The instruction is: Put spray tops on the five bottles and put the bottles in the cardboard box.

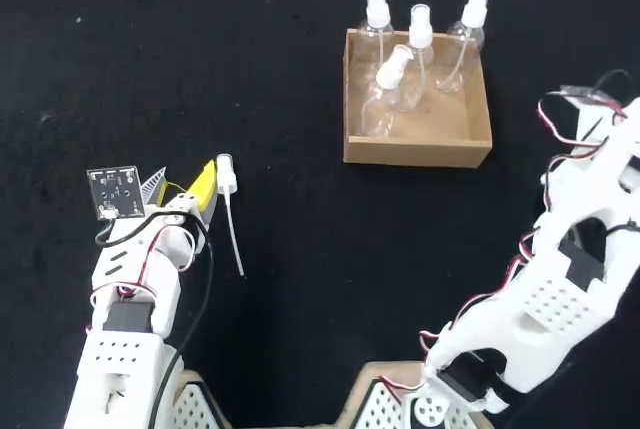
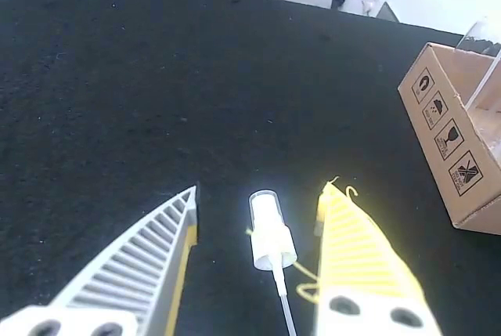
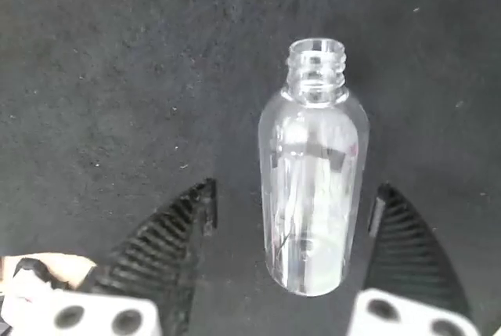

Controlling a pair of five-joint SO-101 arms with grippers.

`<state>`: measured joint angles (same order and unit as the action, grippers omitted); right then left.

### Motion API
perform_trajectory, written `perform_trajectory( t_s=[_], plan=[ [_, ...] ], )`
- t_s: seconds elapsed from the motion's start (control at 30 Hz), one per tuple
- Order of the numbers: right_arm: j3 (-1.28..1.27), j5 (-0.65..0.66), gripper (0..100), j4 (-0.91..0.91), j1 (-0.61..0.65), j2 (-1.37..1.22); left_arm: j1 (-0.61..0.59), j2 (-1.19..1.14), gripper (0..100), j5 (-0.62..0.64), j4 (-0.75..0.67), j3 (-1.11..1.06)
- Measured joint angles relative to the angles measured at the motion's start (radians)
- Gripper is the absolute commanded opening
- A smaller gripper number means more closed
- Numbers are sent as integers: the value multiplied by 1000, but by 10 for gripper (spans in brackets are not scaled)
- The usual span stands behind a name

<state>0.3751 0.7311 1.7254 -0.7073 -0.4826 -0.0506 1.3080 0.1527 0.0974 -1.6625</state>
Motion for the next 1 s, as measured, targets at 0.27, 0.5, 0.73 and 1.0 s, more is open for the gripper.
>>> perform_trajectory(
  t_s=[0.27, 0.5, 0.73, 1.0],
  plan=[
    [3, 9, 290, 2, 6, -63, 0, 0, 241, 0, 0, 0],
    [3, 43, 290, 3, 6, -123, 0, 0, 241, 0, 0, 0],
    [3, 48, 286, -25, 6, -196, 0, 0, 241, 0, 0, 0],
    [109, 175, 270, -14, 6, -236, 0, 0, 241, 0, 0, 0]
  ],
)
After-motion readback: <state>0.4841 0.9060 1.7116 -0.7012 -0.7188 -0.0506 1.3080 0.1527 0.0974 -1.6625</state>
